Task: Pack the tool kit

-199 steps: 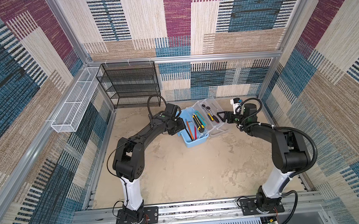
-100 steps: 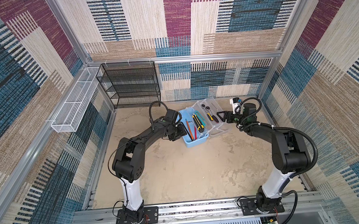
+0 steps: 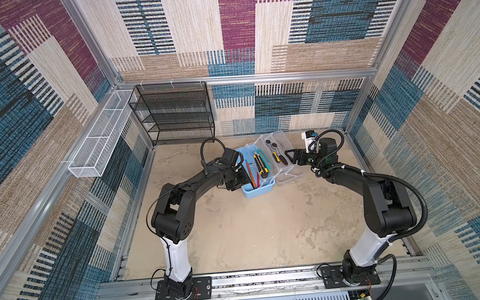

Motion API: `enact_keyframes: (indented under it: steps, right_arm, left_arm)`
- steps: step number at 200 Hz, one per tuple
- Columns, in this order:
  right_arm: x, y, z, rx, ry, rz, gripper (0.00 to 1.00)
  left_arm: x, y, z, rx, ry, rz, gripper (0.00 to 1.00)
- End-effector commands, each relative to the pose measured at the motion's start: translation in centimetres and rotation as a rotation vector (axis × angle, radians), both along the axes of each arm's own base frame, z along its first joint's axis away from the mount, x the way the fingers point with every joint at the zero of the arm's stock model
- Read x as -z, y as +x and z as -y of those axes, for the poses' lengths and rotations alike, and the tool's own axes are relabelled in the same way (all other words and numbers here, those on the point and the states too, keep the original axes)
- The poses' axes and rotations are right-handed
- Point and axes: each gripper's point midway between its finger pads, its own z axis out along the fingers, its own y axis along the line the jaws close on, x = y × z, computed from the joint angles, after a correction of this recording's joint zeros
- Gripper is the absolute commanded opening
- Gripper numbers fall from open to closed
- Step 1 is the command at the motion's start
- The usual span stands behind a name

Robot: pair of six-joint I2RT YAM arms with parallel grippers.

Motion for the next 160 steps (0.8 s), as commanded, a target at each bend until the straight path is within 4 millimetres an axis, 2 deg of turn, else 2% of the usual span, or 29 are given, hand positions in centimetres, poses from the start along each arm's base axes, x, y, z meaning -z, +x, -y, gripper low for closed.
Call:
enact_keyframes:
  steps: [1,98,160]
  right_arm:
    - [-0.9,-1.1,-2.3,-0.091,0.032,0.002,0.76]
    - [-1.0,-1.7,-4.0,-0.049,-0.022,-0.013,0.74]
    - [-1.5,-1.9,-6.5,-0.009,-0.111,-0.003,0.72]
  left_arm:
    - [-1.0,0.5,1.3,0.039,-0.065,0.044,0.53]
    - [-1.1,0.7,1.5,0.038,-0.074,0.052,0.52]
    - [-0.8,0.4,1.0,0.030,-0.060,0.048,0.53]
